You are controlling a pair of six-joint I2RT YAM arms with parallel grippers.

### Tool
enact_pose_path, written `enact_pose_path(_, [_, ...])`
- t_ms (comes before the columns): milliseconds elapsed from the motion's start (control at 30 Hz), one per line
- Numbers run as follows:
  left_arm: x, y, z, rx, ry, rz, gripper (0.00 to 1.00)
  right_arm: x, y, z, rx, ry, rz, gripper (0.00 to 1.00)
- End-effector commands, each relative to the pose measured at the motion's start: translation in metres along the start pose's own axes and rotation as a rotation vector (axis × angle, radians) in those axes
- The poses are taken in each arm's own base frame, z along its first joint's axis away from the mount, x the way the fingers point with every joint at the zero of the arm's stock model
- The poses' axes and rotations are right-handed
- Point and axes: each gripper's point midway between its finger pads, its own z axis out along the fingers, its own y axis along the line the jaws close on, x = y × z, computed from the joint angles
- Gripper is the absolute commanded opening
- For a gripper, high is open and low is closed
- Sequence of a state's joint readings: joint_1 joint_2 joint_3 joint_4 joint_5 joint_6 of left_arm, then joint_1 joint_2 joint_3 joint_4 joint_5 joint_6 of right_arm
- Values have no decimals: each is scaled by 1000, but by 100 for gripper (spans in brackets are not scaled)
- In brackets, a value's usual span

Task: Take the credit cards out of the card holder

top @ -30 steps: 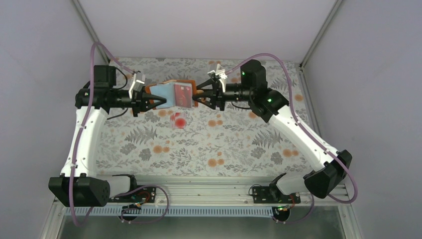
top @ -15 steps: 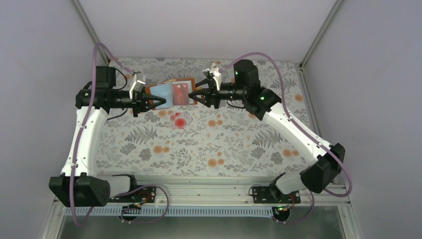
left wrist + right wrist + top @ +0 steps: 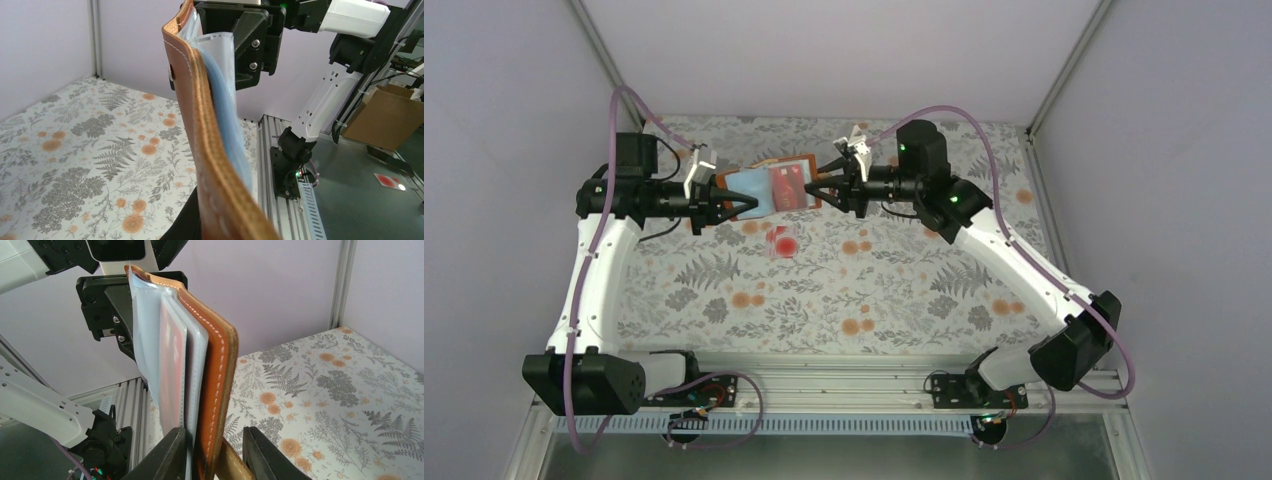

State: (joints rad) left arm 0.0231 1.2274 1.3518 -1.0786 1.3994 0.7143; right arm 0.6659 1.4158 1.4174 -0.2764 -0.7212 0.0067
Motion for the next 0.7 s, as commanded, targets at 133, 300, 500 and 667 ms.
enact_pose_path(133, [-10,-16,0,50,-42,58,2,-10,-6,-14,55,-35,-23,36])
enact_pose_path(300, [-10,-15,0,51,-42,58,2,-6,-9,-15,52,-19,-5,42])
enact_pose_path(500, [-10,-15,0,52,-43,57,3,-5,-4,-10,2,-20,3,54])
enact_pose_path(667, [-9,-14,0,52,-42,52,2,-1,-1,3,-18,-4,9,60])
